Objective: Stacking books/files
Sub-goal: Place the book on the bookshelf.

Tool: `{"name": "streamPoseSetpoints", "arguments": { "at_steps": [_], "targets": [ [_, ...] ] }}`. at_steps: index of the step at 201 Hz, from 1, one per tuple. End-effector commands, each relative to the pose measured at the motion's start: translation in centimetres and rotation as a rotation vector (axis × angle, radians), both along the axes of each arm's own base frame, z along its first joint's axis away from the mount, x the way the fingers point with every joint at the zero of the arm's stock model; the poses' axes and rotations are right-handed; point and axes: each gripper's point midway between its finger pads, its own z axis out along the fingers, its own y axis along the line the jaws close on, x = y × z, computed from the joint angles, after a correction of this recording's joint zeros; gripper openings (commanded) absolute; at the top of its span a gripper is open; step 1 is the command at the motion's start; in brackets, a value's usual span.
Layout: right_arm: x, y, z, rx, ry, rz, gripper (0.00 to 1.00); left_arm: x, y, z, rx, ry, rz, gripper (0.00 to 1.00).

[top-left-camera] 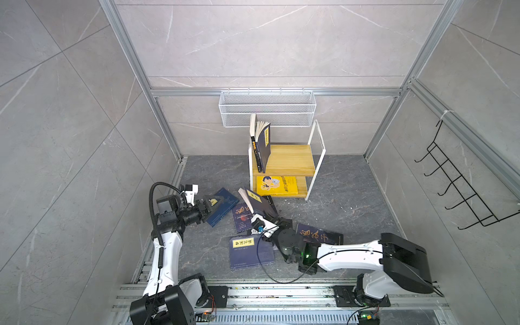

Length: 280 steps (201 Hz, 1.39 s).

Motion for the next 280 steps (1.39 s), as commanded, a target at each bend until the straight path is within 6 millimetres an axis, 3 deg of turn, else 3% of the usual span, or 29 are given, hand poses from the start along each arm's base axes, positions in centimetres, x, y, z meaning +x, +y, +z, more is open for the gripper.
{"name": "streamPoseSetpoints", "arguments": {
  "at_steps": [1, 27, 53, 90, 138, 193, 280],
  "targets": [
    [0.4, -2.0, 2.2, 0.173, 0.097, -0.013, 0.00, 0.2, 0.4, 1.5, 0.103, -0.136, 0.003, 1.00],
    [0.4, -3.7, 5.0, 0.284, 0.144, 0.013, 0.00, -0.5, 0.3, 1.5, 0.225, -0.192, 0.005, 1.00],
    [1.8, -5.3, 8.0, 0.381, 0.181, -0.012, 0.00, -1.9, -0.6, 0.8, 0.402, -0.252, -0.043, 1.00],
    [4.3, -7.4, 11.6, 0.527, 0.205, -0.142, 0.00, -3.7, -1.7, 0.2, 0.478, -0.349, -0.085, 1.00],
    [6.9, -8.4, 15.6, 0.667, 0.159, -0.247, 0.00, -3.6, -0.9, -0.8, 0.548, -0.433, -0.021, 1.00],
    [11.7, -7.7, 17.0, 0.702, 0.033, -0.436, 0.00, -4.3, -1.8, 0.0, 0.513, -0.518, -0.046, 1.00],
    [19.5, -5.6, 15.3, 0.628, -0.098, -0.569, 0.00, -4.4, -2.0, -0.6, 0.533, -0.517, -0.051, 1.00]
  ]
}}
